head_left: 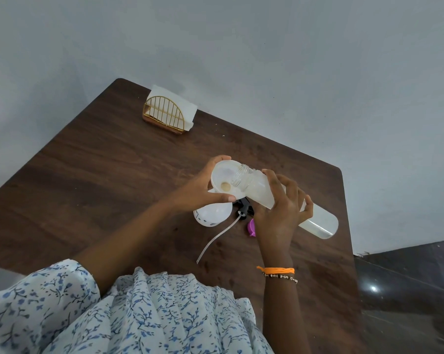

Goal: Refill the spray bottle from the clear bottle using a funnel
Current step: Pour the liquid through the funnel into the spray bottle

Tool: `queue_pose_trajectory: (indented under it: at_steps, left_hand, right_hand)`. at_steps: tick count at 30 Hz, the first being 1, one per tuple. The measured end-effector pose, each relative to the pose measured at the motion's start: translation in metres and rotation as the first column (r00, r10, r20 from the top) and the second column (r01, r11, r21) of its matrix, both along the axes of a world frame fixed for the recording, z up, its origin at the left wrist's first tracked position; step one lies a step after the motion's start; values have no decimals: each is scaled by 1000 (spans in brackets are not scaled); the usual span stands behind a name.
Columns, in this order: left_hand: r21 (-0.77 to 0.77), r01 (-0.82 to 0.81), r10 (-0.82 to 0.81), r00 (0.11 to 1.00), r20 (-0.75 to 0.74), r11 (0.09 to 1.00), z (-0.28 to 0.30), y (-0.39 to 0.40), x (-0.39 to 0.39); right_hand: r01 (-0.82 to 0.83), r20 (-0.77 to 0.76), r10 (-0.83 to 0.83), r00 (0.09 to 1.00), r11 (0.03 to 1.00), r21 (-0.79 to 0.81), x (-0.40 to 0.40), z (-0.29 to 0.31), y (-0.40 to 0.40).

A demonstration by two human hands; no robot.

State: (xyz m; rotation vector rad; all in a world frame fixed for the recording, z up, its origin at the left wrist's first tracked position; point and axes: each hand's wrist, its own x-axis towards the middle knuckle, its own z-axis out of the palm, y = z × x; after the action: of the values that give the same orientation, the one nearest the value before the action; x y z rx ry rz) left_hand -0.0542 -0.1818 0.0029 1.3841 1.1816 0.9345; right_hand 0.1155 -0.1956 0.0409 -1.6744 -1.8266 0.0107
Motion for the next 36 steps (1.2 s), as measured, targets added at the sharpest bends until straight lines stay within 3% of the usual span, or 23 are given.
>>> queue_pose_trajectory:
  at_steps: [36]
  left_hand:
    - [-21,18,-18,999,31,1000,-4,0,0]
  right_hand:
    - [25,8,-25,1000,1000,-7,-5,4,0]
